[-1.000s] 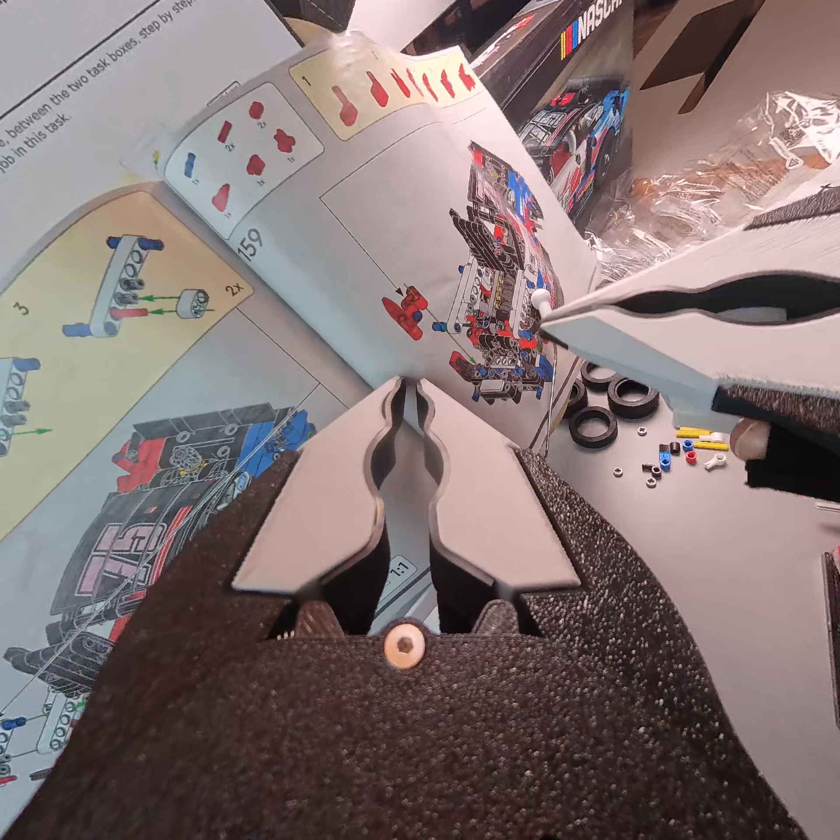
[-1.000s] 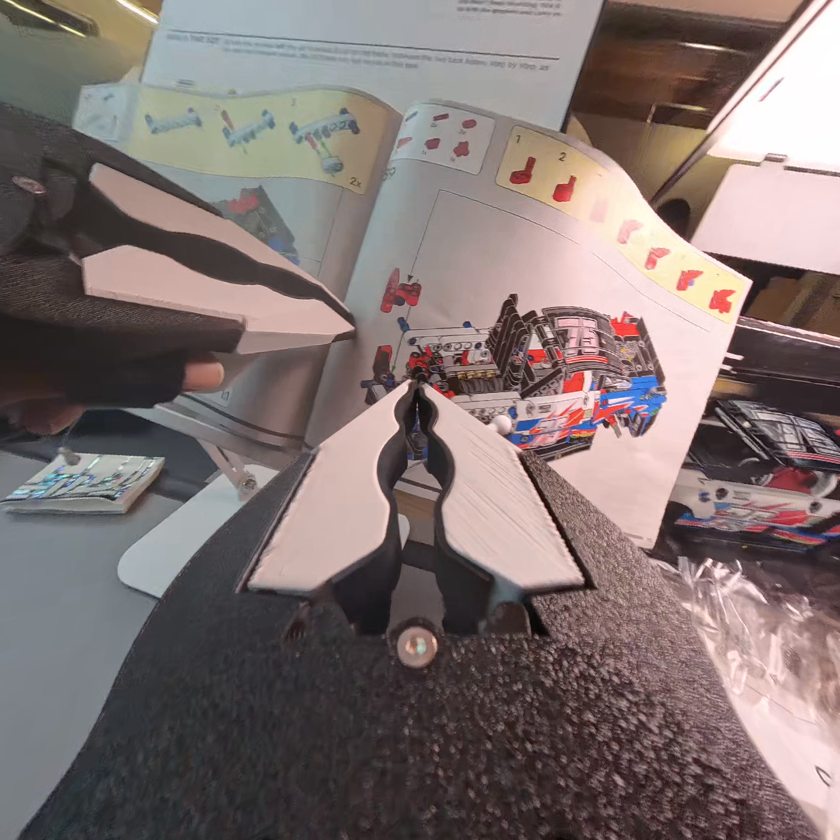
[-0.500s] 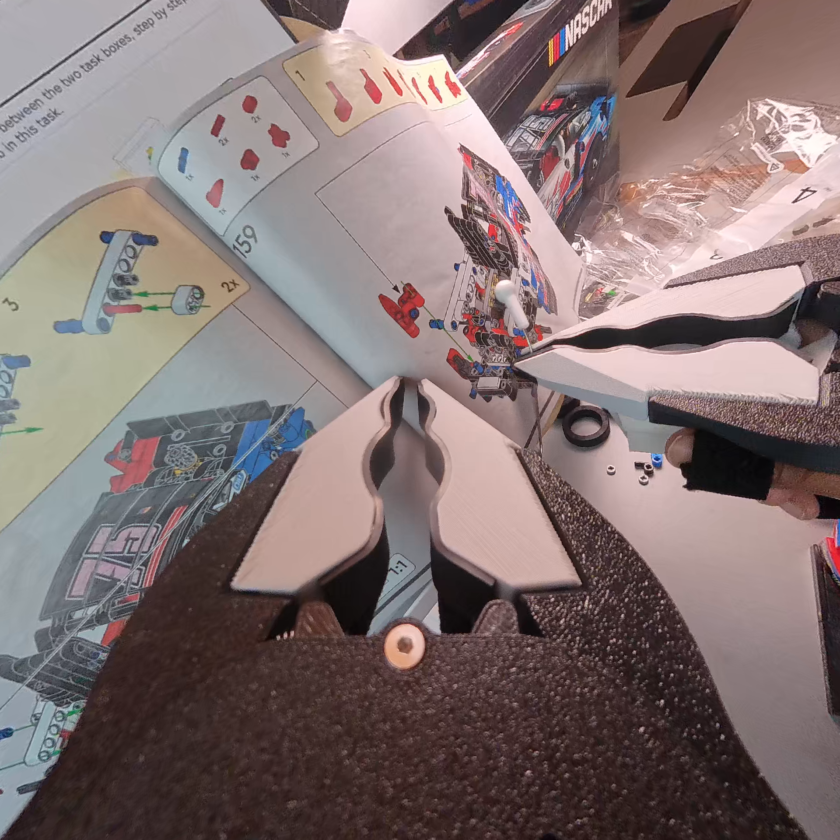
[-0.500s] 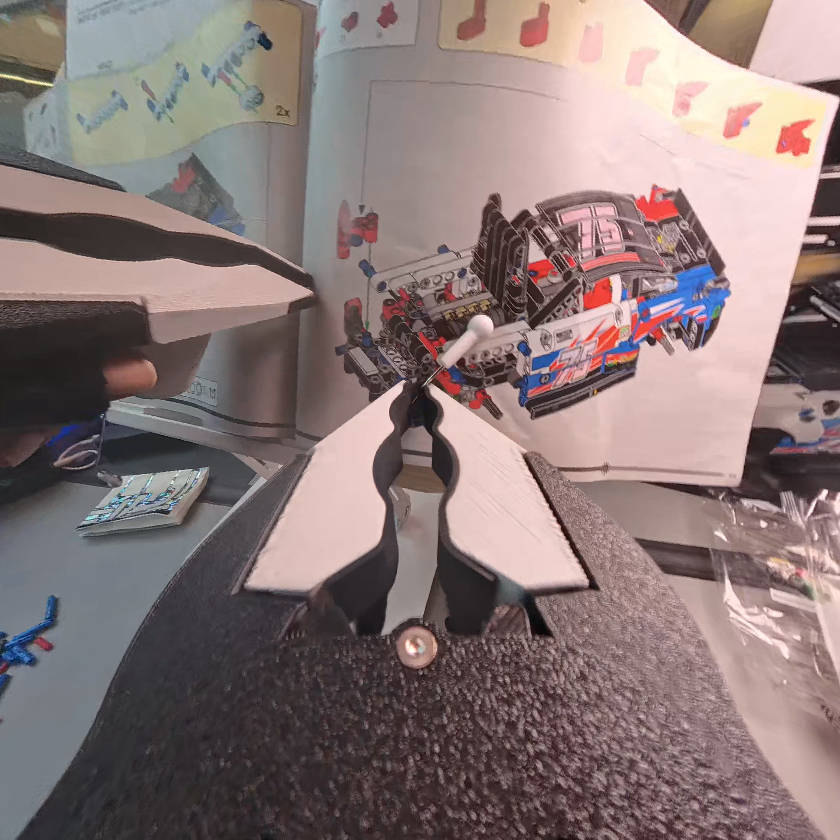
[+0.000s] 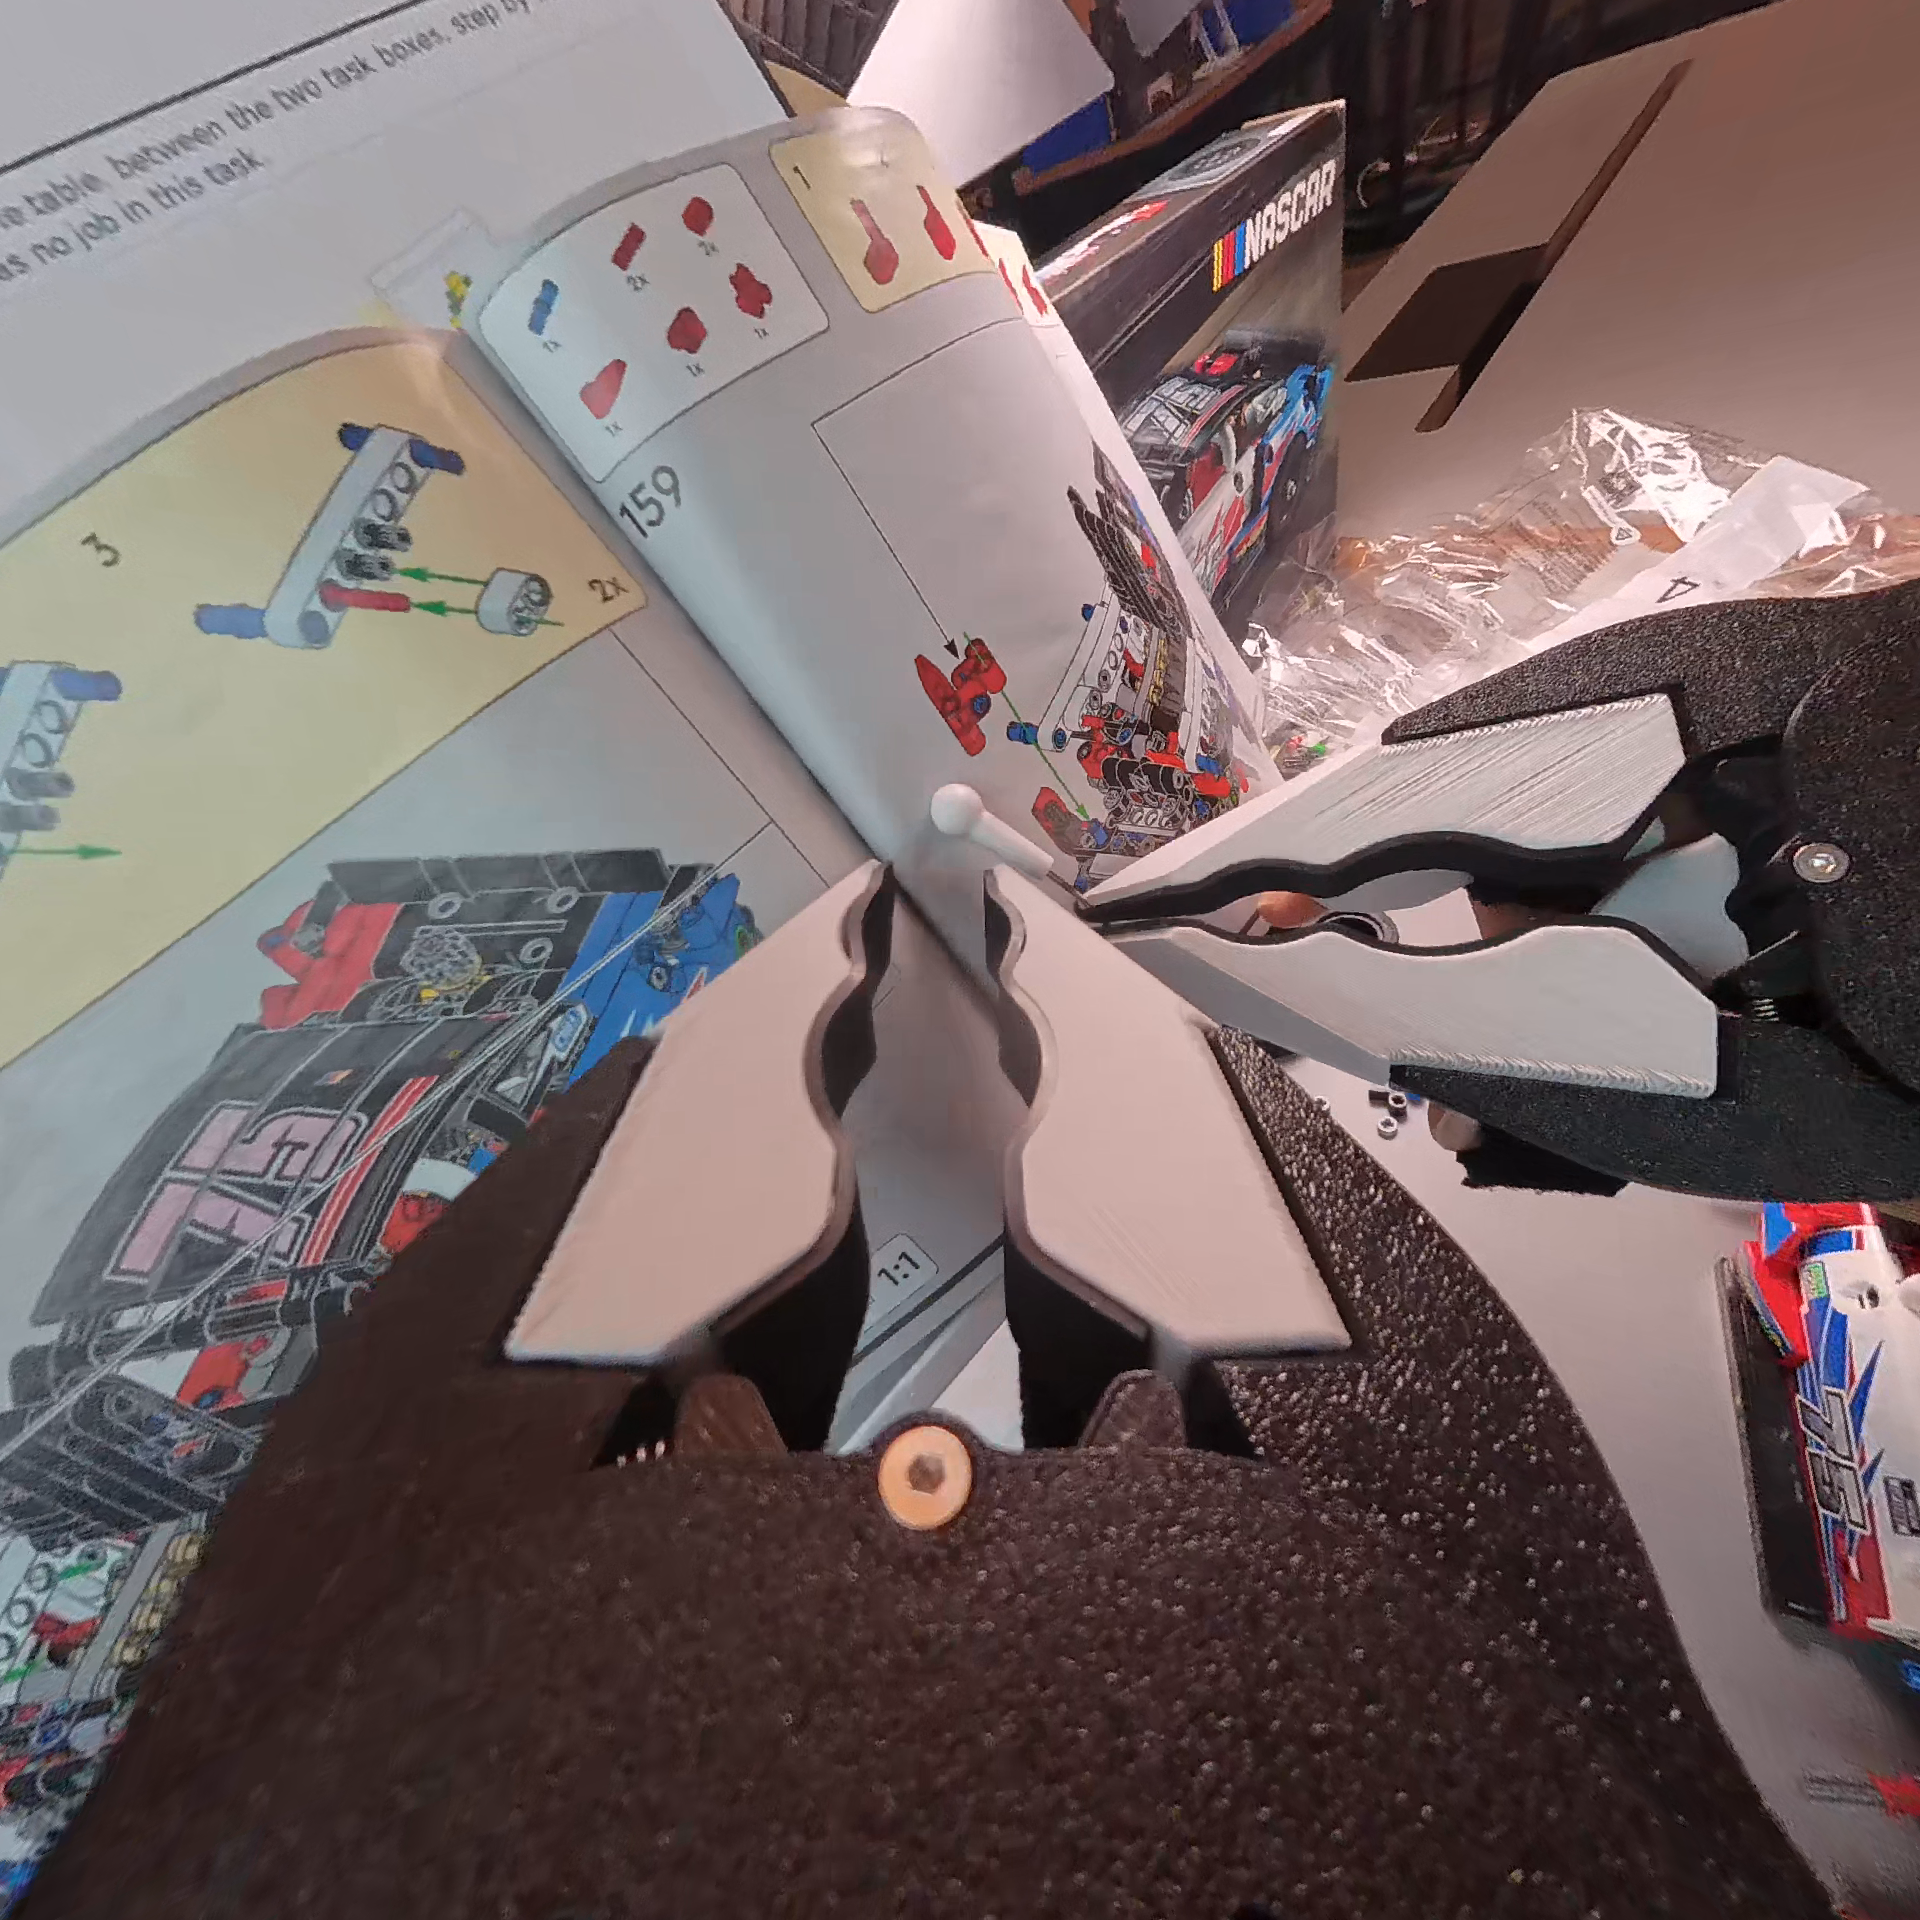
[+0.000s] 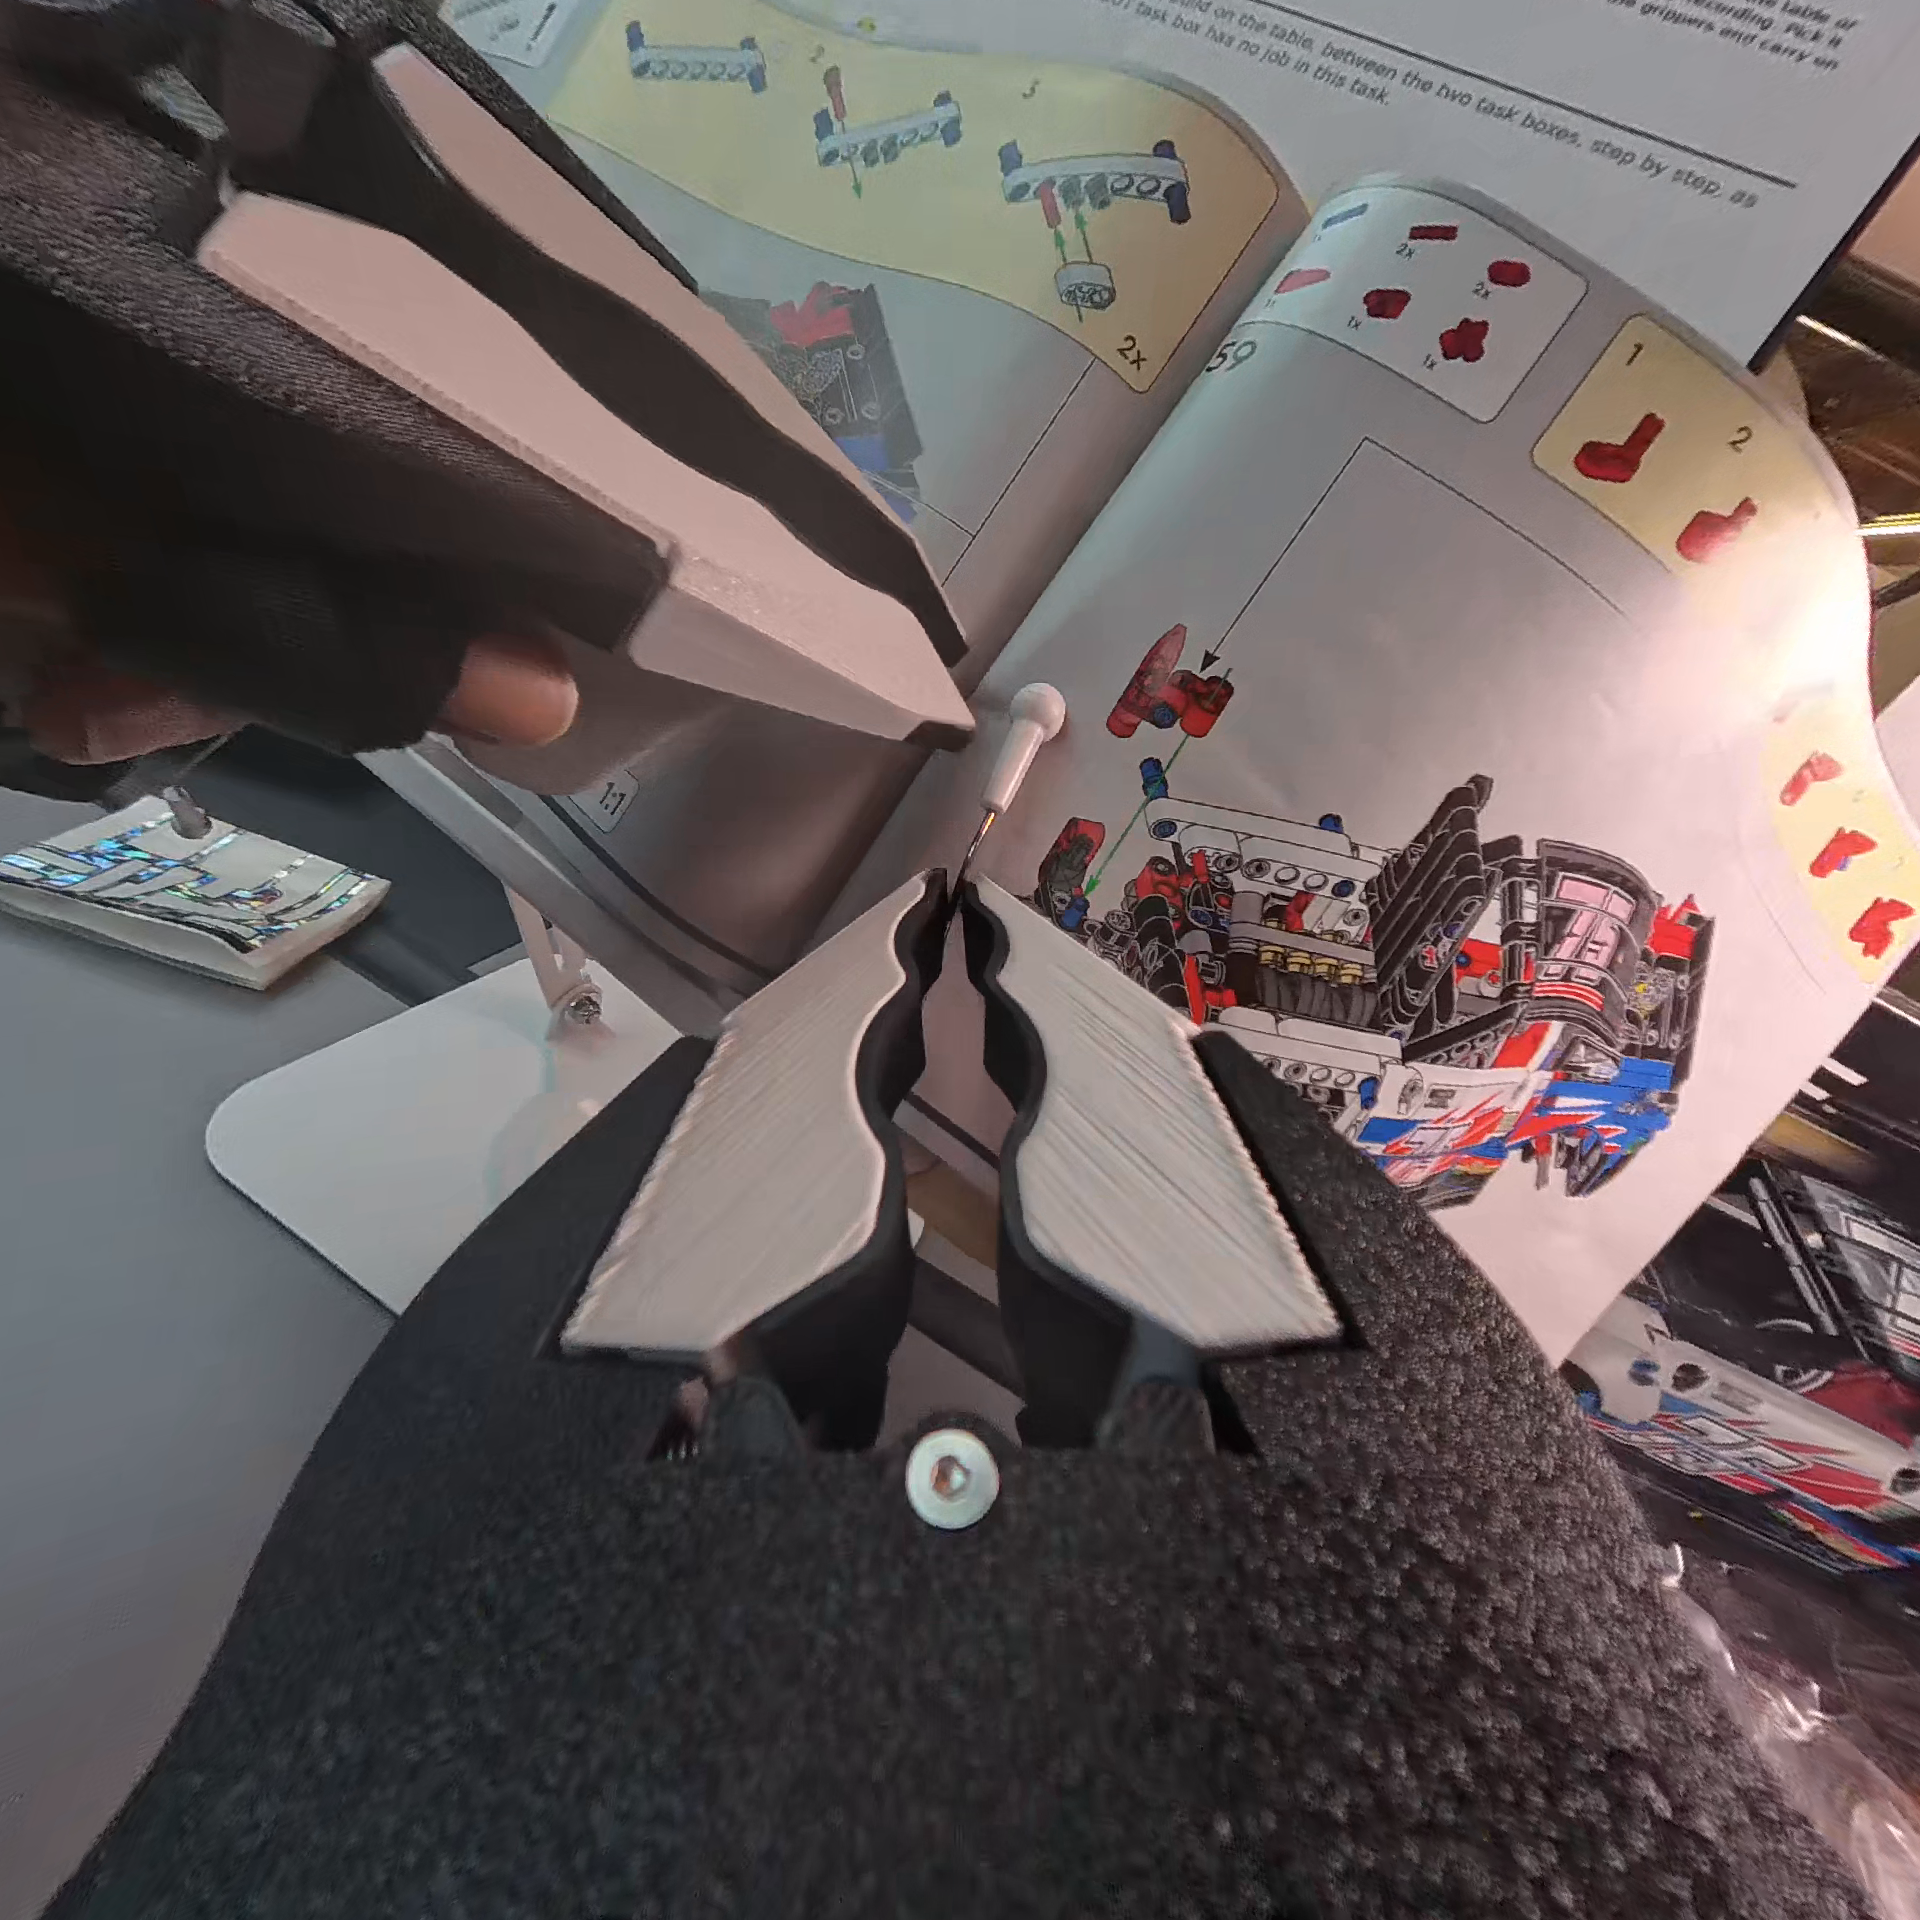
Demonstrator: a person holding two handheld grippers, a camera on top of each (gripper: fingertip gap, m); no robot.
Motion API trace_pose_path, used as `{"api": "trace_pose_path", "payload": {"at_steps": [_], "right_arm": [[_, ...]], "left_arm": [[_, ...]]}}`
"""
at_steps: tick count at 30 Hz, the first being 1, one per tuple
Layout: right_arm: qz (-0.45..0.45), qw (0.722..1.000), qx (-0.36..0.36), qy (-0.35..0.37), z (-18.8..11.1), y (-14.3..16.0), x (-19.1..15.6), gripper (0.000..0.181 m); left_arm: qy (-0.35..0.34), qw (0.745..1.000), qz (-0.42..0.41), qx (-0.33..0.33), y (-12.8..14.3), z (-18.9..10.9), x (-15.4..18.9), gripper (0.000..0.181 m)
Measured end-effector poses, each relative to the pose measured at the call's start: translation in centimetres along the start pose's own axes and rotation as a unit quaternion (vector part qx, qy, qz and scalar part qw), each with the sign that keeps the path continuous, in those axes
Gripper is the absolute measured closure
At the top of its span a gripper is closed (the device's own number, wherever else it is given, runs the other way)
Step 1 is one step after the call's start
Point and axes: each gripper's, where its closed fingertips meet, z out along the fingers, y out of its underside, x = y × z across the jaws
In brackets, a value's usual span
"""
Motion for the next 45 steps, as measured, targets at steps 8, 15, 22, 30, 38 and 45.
{"api": "trace_pose_path", "payload": {"at_steps": [8,15,22,30,38,45], "right_arm": [[0.073,0.996,0.056,0.019,-2.4,-1.9,1.1,0.157],[0.109,0.992,0.047,0.036,-0.9,-3.9,3.7,0.175],[0.112,0.993,0.037,0.019,-1.8,-3.9,3.4,0.176],[0.151,0.974,0.03,-0.165,-11.2,-1.5,-1.9,0.156],[-0.024,0.917,-0.198,-0.346,-22.8,9.3,-7.6,0.101],[-0.185,0.853,-0.335,-0.355,-24.8,14.2,-5.3,0.072]], "left_arm": [[-0.035,0.985,-0.101,0.132,0.6,-7.0,1.9,0.155],[-0.018,0.987,-0.108,0.119,5.1,-13.4,6.9,0.149],[0.016,0.994,-0.095,0.043,10.3,-18.2,11.3,0.138],[0.033,0.961,-0.258,0.095,12.8,-22.1,13.1,0.135],[0.09,0.971,-0.219,0.031,15.7,-20.7,16.2,0.11],[0.162,0.96,-0.227,-0.031,17.6,-19.1,18.2,0.101]]}}
